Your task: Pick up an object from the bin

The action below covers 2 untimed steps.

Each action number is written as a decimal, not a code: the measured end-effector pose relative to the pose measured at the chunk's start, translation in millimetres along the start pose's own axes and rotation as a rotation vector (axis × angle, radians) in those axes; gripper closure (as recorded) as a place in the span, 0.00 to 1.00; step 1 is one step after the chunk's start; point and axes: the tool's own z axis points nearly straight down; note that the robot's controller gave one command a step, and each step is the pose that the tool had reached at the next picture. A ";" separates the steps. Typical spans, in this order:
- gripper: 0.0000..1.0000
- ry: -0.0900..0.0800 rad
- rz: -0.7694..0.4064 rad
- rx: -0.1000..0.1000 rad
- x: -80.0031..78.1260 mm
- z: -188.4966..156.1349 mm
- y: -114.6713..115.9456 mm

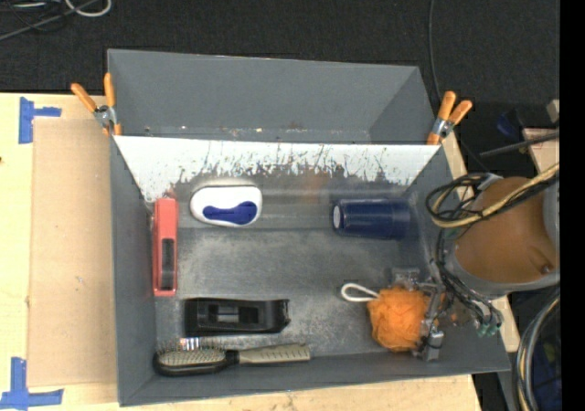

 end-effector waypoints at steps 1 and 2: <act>0.00 -0.006 -0.077 0.003 5.3 -68.1 8.8; 0.00 -0.009 -0.331 0.002 3.6 -26.5 27.3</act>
Offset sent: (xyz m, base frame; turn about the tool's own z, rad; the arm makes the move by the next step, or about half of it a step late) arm -0.0076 0.0291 0.0210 -0.3370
